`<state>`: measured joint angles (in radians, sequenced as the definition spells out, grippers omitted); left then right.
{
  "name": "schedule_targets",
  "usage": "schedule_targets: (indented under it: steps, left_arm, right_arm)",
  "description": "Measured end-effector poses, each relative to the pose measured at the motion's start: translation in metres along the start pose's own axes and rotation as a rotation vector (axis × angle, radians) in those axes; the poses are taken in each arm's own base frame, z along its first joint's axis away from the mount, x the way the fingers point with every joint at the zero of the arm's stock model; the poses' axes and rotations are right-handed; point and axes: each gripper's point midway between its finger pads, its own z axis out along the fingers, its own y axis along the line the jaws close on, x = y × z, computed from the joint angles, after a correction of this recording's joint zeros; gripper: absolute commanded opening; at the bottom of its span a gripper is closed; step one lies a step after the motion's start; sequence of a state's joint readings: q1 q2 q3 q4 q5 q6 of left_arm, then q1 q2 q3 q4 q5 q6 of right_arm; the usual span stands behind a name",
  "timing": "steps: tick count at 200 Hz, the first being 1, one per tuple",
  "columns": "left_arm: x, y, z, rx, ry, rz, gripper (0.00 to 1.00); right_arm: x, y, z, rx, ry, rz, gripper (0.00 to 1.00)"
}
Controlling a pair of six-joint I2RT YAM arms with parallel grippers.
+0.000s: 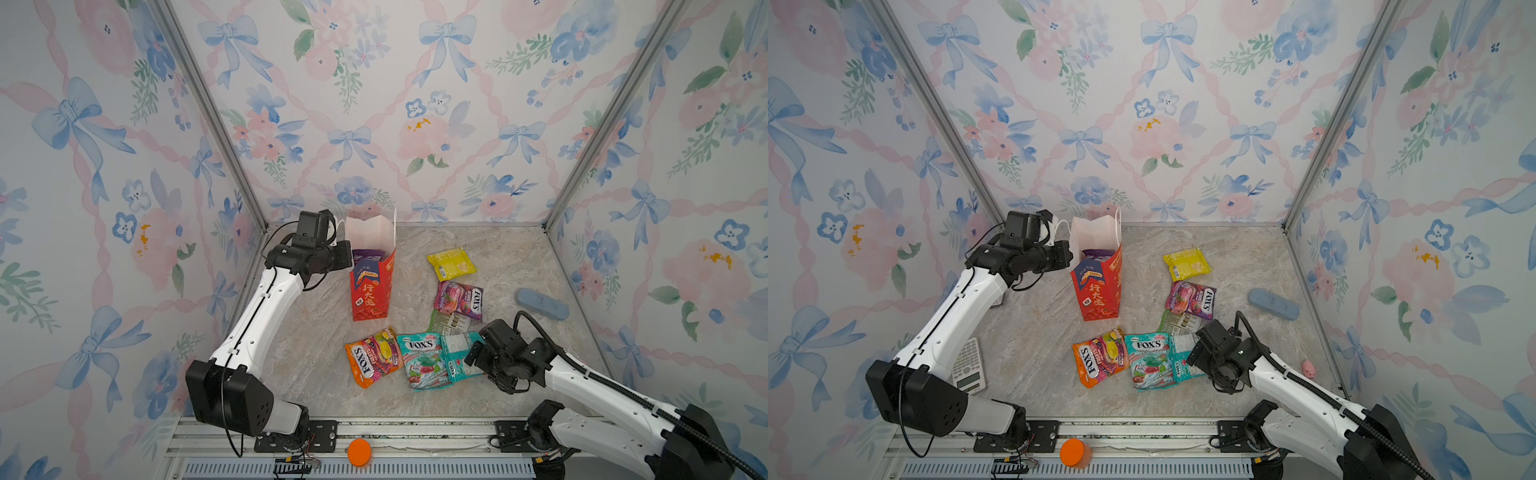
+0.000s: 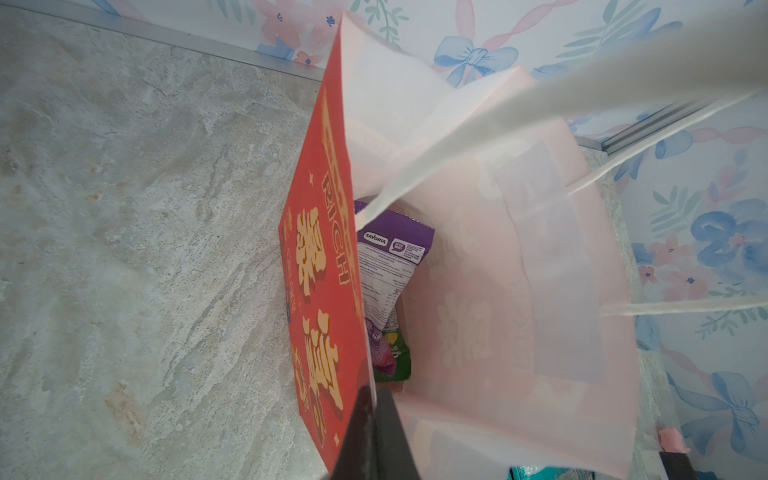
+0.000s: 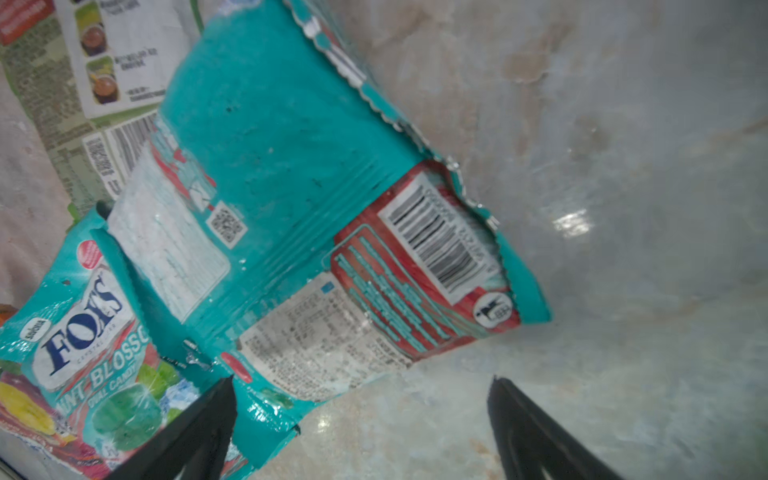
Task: Place the snacks into the paper bag
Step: 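Grasp the teal Fox's packet edge with the right gripper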
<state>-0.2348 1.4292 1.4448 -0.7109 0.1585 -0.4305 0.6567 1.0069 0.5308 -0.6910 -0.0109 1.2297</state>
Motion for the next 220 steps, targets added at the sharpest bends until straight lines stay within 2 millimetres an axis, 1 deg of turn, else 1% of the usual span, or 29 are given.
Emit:
schedule_targets:
  steps: [18, 37, 50, 74, 101, 115, 143, 175, 220]
  left_arm:
    - [0.0, 0.0, 0.0, 0.0, 0.0, 0.0, 0.0]
    - [0.0, 0.0, 0.0, 0.0, 0.0, 0.0, 0.0]
    - [0.0, 0.0, 0.0, 0.0, 0.0, 0.0, 0.0]
    - [0.0, 0.0, 0.0, 0.0, 0.0, 0.0, 0.0]
    - [0.0, 0.0, 0.0, 0.0, 0.0, 0.0, 0.0]
    - [0.0, 0.0, 0.0, 0.001, 0.0, 0.0, 0.0]
    - [0.0, -0.001, 0.0, 0.007, 0.003, 0.0, 0.0]
    - [0.0, -0.001, 0.0, 0.007, 0.003, 0.0, 0.0]
    - [0.0, -0.001, 0.0, 0.007, 0.003, 0.0, 0.0]
  right_arm:
    - [0.001, 0.002, 0.005, -0.011, 0.013, 0.017, 0.98]
    - [-0.004, 0.011, 0.008, -0.057, 0.004, 0.041, 1.0]
    - [-0.007, 0.016, 0.01, -0.086, -0.006, 0.064, 0.99]
    - [-0.012, 0.018, 0.017, -0.12, -0.022, 0.119, 0.97]
    - [-0.024, 0.028, 0.016, -0.172, -0.067, 0.157, 0.95]
    - [-0.034, 0.033, 0.016, -0.197, -0.098, 0.175, 0.94]
    - [-0.047, 0.037, 0.017, -0.209, -0.137, 0.189, 0.92]
    - [-0.054, 0.039, 0.017, -0.208, -0.151, 0.175, 0.85]
    - [-0.05, 0.037, 0.019, -0.207, -0.137, 0.149, 0.72]
